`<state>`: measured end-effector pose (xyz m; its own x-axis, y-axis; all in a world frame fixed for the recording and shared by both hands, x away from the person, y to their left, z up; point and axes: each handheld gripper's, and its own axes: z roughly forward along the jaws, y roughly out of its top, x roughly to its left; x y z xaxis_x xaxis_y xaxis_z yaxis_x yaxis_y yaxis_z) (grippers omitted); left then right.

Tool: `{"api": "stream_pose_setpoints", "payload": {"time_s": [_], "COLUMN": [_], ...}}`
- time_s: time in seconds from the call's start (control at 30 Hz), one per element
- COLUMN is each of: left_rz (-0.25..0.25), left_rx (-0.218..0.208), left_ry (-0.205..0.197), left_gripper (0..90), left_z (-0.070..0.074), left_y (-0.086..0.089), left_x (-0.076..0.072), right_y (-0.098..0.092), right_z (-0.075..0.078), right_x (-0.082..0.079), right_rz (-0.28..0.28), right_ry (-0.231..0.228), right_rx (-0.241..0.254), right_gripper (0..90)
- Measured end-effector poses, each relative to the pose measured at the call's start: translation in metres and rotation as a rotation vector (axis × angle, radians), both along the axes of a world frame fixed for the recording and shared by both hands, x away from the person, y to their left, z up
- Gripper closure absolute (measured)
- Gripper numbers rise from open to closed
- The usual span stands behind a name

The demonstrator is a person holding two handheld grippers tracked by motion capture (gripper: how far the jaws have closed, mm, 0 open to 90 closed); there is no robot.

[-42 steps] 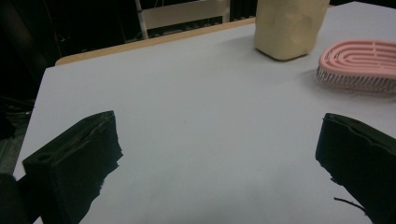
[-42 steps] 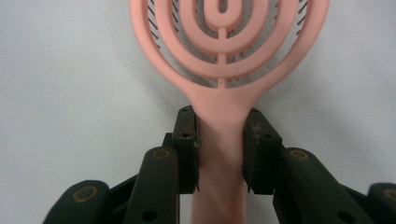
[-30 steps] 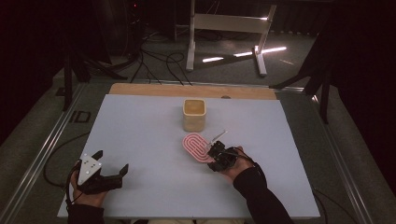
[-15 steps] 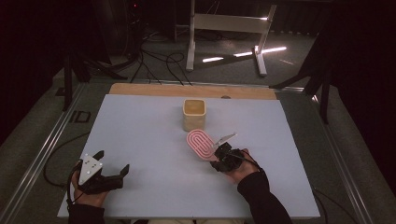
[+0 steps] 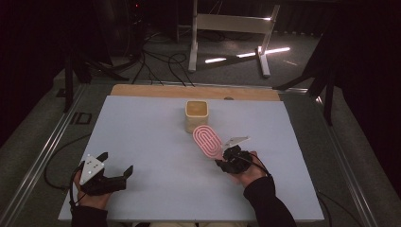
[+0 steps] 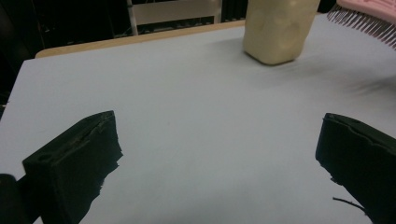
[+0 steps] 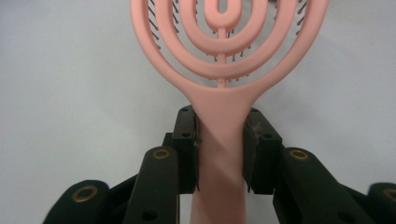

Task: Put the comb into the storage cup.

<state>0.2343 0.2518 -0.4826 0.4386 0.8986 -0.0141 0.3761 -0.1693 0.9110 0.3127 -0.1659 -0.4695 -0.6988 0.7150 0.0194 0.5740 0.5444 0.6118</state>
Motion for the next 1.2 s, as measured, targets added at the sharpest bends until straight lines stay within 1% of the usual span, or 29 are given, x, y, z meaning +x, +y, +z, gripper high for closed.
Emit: {"api": "stream_pose_setpoints", "payload": {"time_s": [0.03,0.1,0.2,0.3,0.43,0.57,0.63,0.7,0.87,0.97,1.2], "left_rz": [-0.002,-0.021,-0.047,-0.091,-0.121,-0.146,-0.159,-0.172,-0.196,-0.216,-0.244], "left_rx": [0.006,0.0,0.008,-0.025,-0.01,-0.027,-0.024,-0.031,-0.052,-0.078,-0.096], "left_ry": [0.003,0.008,0.01,0.038,0.043,0.046,0.048,0.05,0.065,0.071,0.075], "left_gripper": [0.0,0.0,0.0,0.0,0.0,0.0,0.0,0.0,0.0,0.0,0.0], "left_z": [0.002,0.004,0.008,0.013,0.019,0.026,0.029,0.031,0.036,0.039,0.044], "left_y": [-0.002,-0.007,-0.014,-0.02,-0.032,-0.045,-0.051,-0.057,-0.07,-0.076,-0.087], "left_x": [0.001,0.002,0.006,0.012,0.018,0.024,0.027,0.03,0.037,0.04,0.046], "right_y": [-0.001,-0.002,-0.003,-0.004,-0.004,-0.002,-0.001,0.0,0.004,0.006,0.011], "right_z": [0.0,0.001,0.002,0.005,0.006,0.008,0.009,0.011,0.016,0.018,0.019], "right_x": [0.0,0.0,-0.001,-0.002,-0.002,-0.003,-0.003,-0.004,-0.005,-0.005,-0.005], "right_rz": [-0.001,-0.008,-0.014,-0.017,-0.021,-0.022,-0.023,-0.023,-0.019,-0.015,-0.012], "right_ry": [-0.005,-0.019,-0.031,-0.046,-0.055,-0.065,-0.068,-0.075,-0.089,-0.097,-0.102], "right_rx": [0.007,0.014,0.025,0.031,0.04,0.052,0.057,0.062,0.076,0.083,0.084], "right_gripper": [70.1,70.1,70.1,70.1,70.1,70.1,70.1,70.1,70.1,70.1,70.1]}}
